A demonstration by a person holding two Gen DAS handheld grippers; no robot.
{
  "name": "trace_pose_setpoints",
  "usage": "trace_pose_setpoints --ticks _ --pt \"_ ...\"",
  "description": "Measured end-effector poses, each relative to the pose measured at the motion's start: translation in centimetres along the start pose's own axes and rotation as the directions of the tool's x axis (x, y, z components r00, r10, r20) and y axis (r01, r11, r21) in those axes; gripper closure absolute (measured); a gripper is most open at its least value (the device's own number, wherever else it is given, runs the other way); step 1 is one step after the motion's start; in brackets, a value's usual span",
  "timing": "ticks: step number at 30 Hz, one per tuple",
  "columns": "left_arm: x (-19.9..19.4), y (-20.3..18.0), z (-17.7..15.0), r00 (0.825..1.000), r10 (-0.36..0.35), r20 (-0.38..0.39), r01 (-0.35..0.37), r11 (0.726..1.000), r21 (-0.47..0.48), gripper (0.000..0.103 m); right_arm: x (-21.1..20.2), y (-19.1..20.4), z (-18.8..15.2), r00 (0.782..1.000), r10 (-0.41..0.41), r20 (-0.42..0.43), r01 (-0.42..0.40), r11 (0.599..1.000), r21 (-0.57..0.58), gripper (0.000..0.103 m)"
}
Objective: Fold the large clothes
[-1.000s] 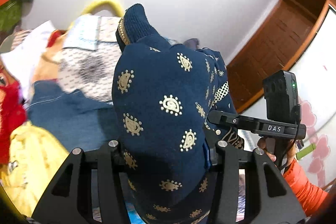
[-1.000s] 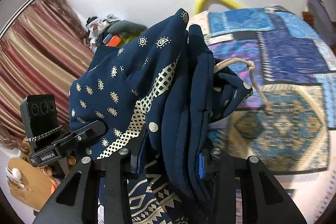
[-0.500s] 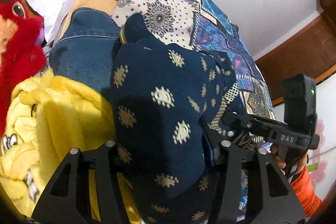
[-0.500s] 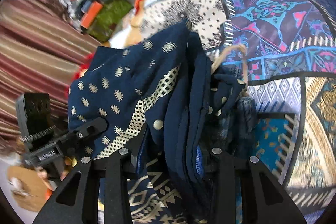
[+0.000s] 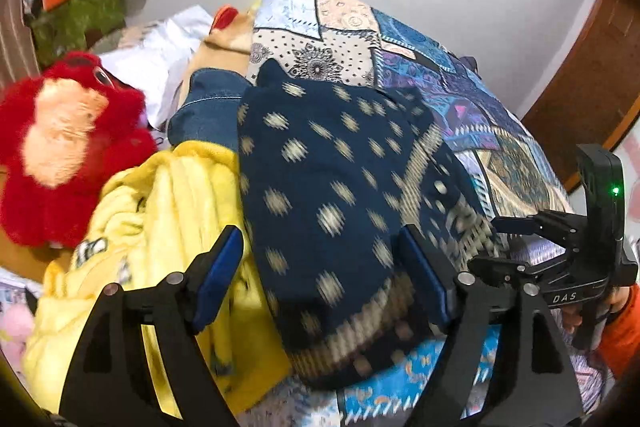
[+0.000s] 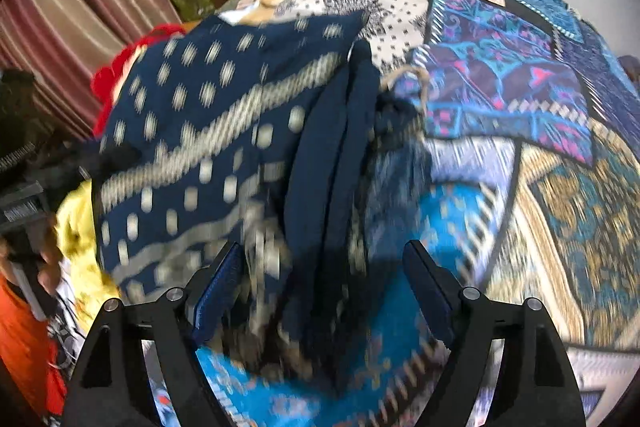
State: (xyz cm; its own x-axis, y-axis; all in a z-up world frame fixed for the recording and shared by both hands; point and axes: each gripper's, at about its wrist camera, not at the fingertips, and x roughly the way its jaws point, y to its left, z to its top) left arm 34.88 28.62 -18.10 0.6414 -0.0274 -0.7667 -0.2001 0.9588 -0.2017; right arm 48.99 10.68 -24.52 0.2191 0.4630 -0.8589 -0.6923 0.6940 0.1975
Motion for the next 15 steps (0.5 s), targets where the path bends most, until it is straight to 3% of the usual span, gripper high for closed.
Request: trace_pose_setpoints --ticks 4,6,9,13,15 --pt "-1.5 -2.6 -2.8 0.997 0.067 -0.035 -0.063 0.992 0.106 0.024 -1.8 0.9 -2.8 1.000 -0.002 0.007 0.002 1.000 0.027 0.023" --pt "-3.1 -3.9 -4.0 0.996 0.092 -0.004 -0.090 0.987 0.133 0.024 -3.7 1.3 -3.9 0.999 0.014 0.032 -0.016 0.998 0.052 0.023" --pt "-7.0 -5.7 -5.0 0.995 0.072 0.070 -0.081 0.988 0.129 0.024 -7.9 2.2 -5.0 0.993 0.034 0.115 -0.043 0.996 0.075 0.023" --pt "-13.5 -7.7 -5.3 0.979 0.055 0.197 -0.084 0.987 0.138 0.024 -15.7 4.4 -6.5 0.957 0.028 0.290 -0.046 0.997 0.055 0.023" --pt "-17.5 -8.9 -5.3 0.959 0.049 0.279 -0.092 0.985 0.143 0.024 -20.0 5.8 -7.5 0.925 0.029 0.380 -0.045 0.998 0.035 0.023"
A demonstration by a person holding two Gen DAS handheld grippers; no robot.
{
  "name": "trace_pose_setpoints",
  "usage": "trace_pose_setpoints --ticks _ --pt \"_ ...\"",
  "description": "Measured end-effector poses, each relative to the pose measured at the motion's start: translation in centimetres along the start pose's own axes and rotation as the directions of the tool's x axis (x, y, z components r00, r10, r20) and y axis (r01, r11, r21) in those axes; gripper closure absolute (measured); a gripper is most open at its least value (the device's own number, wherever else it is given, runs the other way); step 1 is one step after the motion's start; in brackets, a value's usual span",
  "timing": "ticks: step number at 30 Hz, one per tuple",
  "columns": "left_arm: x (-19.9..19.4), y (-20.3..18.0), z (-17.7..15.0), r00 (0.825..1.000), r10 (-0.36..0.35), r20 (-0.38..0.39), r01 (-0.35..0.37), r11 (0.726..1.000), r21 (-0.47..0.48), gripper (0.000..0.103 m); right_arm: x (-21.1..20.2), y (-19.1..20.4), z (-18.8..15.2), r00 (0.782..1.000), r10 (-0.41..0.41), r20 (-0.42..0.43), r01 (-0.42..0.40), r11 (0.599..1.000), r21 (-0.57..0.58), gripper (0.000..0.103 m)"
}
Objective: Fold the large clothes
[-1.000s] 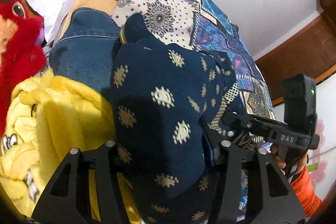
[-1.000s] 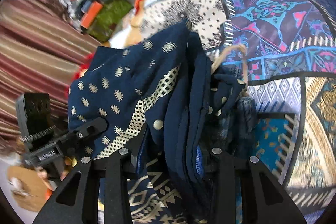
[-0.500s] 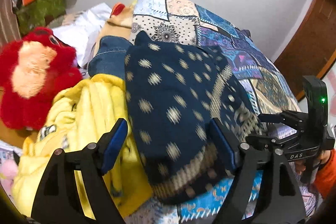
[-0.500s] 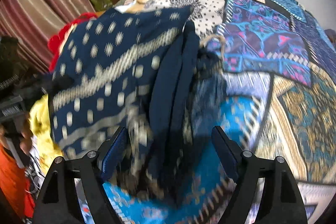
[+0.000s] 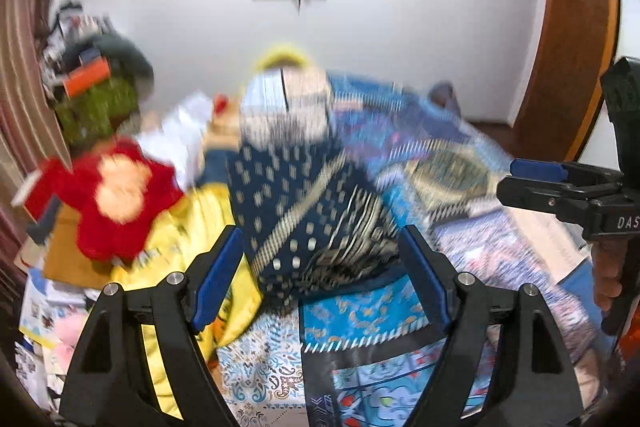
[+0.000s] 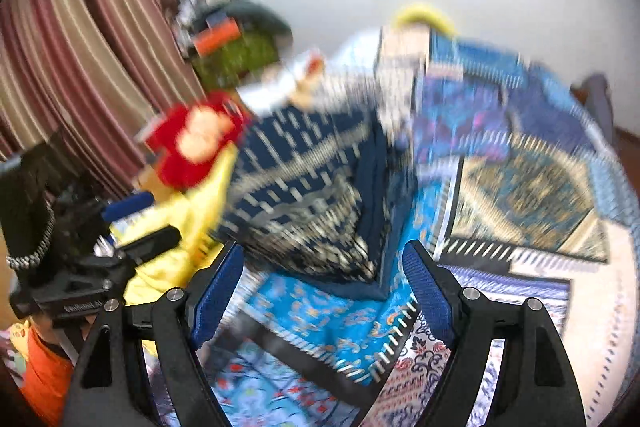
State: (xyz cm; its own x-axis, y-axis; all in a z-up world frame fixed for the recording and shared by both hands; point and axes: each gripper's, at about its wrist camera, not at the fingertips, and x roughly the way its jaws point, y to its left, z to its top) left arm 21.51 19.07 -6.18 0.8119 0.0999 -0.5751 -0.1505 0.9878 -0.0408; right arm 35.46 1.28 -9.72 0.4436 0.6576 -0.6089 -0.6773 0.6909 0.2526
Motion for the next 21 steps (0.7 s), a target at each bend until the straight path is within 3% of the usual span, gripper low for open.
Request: trace_pose_setpoints --ticks 3,9,14,17,21 --pt "-5.2 -1.2 1.3 0.993 0.003 0.121 -0.003 1.000 0.002 0.024 -6.2 2.8 0.4 0.989 0.004 0.147 0.004 0.999 -0.055 0.023" --pt "-14.2 -4.4 1.6 0.936 0.051 0.348 -0.059 0.998 0.015 0.024 -15.6 7.4 -0.5 0.926 0.035 0.375 0.011 0.992 -0.122 0.023" --pt "-18.2 -6.2 0.1 0.898 0.078 0.434 -0.089 0.996 0.005 0.024 -20.2 9.9 -2.9 0.871 0.028 0.491 0.045 0.990 -0.137 0.023" --pt "-19.7 -6.7 -1.1 0.879 0.091 0.468 -0.093 0.995 -0.019 0.023 -21.8 11.0 -4.5 0.851 0.014 0.526 0.067 0.989 -0.135 0.023" --pt "-20.7 -7.2 -2.0 0.870 0.099 0.484 -0.090 0.995 -0.042 0.021 -22.8 12.1 -5.9 0.837 -0.031 0.546 0.117 0.985 -0.124 0.023"
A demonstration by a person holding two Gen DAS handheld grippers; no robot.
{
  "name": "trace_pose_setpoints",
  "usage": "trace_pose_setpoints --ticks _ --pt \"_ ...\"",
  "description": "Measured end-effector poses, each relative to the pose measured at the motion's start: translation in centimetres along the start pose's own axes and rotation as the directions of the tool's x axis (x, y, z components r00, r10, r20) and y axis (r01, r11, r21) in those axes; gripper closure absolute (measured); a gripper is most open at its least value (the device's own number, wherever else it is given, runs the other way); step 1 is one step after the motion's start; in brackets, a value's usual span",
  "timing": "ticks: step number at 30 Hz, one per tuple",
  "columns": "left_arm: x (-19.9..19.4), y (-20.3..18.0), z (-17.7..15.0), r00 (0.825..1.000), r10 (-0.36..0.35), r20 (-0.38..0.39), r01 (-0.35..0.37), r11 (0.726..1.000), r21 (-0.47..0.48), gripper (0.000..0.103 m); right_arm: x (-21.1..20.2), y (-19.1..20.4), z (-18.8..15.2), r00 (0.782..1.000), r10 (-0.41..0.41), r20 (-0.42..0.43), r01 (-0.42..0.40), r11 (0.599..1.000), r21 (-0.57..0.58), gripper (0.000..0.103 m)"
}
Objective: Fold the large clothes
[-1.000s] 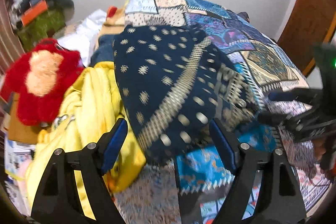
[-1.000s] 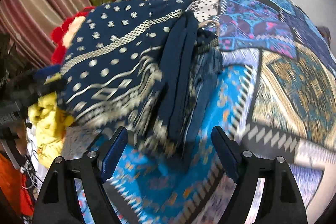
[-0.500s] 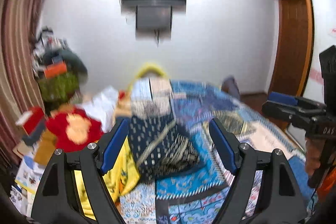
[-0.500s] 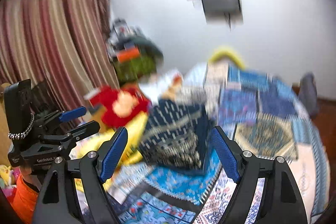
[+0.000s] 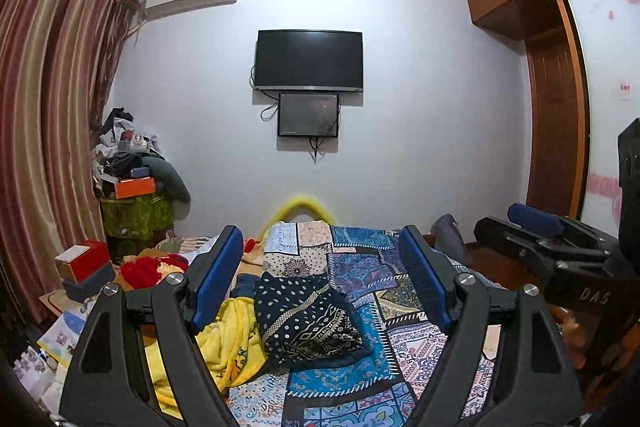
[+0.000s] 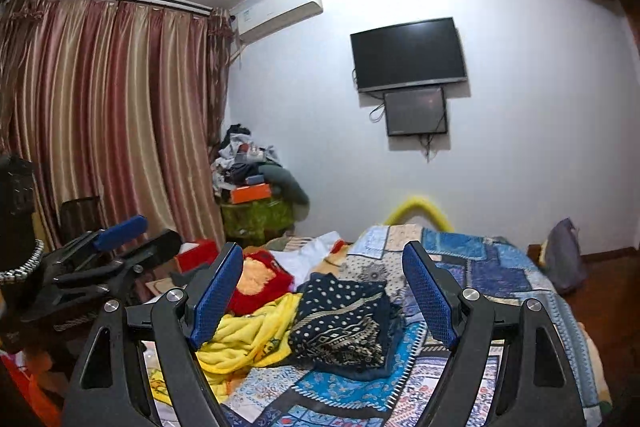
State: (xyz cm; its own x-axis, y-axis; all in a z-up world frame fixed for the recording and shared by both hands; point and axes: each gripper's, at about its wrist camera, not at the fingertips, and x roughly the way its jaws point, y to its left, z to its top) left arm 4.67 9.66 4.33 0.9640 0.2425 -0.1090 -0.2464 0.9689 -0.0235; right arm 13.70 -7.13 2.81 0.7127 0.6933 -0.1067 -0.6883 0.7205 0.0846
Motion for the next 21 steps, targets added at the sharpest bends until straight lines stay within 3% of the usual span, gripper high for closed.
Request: trace_pose_setpoints --ticks 7,9,21 --pt "-0.3 -0.2 -0.8 1.000 0.022 -0.007 -0.022 1.000 -0.014 0.010 -1.9 0.0 -0.7 0.998 -0.065 0.024 0.066 0.998 -0.009 0.005" --pt "-0.2 -0.2 -1.0 1.000 0.029 -0.009 -0.029 0.999 -0.020 0.005 -2.0 -0.1 -0.8 0.997 -0.073 0.013 0.073 0.997 -0.007 0.004" --pt "0.5 -0.1 -2.1 0.999 0.039 -0.031 -0.040 0.999 -0.031 0.003 -0.9 1.0 -2.3 0.994 -0.104 -0.032 0.101 0.991 -0.084 0.001"
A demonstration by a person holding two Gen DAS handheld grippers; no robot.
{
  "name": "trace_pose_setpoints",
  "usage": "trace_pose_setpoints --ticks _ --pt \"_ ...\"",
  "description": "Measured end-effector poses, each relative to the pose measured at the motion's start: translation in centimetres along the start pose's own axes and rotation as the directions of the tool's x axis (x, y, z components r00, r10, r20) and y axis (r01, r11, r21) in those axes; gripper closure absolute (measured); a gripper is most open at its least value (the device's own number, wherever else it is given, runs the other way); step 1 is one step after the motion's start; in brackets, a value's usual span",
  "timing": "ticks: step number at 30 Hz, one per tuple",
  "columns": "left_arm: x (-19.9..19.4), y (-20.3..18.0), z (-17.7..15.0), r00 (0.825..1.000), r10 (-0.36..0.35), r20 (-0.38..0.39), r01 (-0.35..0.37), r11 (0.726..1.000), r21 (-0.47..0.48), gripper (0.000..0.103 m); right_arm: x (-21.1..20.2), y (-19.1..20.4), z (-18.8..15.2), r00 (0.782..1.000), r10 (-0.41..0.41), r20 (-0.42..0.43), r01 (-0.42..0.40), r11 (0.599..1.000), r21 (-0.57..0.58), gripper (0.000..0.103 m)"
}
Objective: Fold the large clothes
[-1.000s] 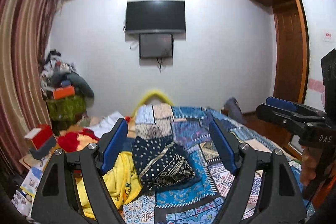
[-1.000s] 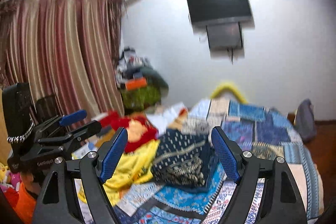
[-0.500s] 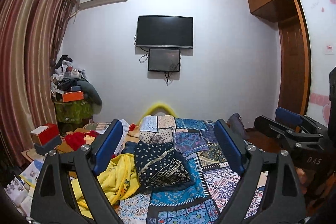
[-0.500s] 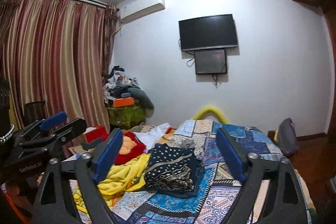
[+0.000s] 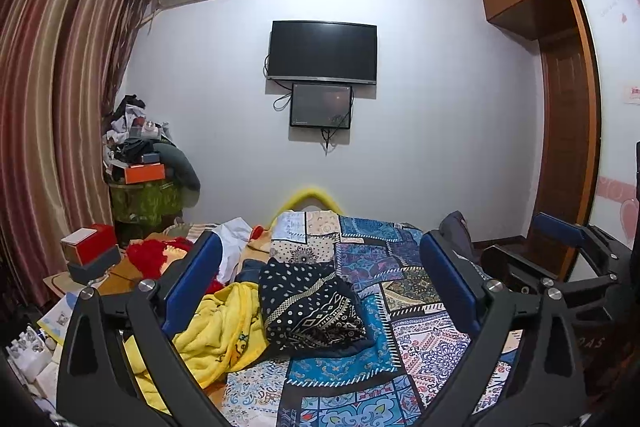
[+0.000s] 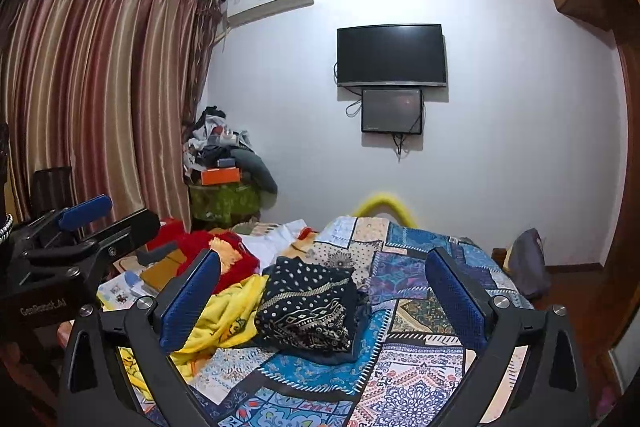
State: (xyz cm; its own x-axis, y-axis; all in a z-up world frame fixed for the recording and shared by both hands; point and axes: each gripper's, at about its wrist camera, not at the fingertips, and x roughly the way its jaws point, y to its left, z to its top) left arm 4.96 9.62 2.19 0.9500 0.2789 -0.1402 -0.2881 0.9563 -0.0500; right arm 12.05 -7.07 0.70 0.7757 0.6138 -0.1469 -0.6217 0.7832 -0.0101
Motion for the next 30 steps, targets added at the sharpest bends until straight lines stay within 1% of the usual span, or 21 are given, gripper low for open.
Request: trace_pose_setpoints --ticks 11,19,27,30 --pt "0.3 0.3 -0.4 1.000 0.015 -0.008 -0.015 1.000 0.000 0.002 0.4 -0.8 -0.3 1.000 -0.008 -0.015 0.008 1.000 0.024 0.001" --pt "0.8 0.3 -0.8 0.999 0.031 -0.023 -0.031 1.000 0.002 0.002 0.2 -1.1 -0.2 1.000 -0.014 -0.011 0.014 0.999 0.033 0.001" --pt "1.3 0.1 -1.0 0.999 0.024 -0.041 -0.024 1.000 -0.001 0.001 0.0 -1.5 -0.1 1.000 -0.018 -0.005 0.018 0.999 0.052 0.001" --pt "1.4 0.1 -1.0 0.999 0.008 -0.048 -0.008 1.000 -0.007 0.001 -0.1 -1.6 -0.1 1.000 -0.018 -0.004 0.018 0.998 0.052 0.001"
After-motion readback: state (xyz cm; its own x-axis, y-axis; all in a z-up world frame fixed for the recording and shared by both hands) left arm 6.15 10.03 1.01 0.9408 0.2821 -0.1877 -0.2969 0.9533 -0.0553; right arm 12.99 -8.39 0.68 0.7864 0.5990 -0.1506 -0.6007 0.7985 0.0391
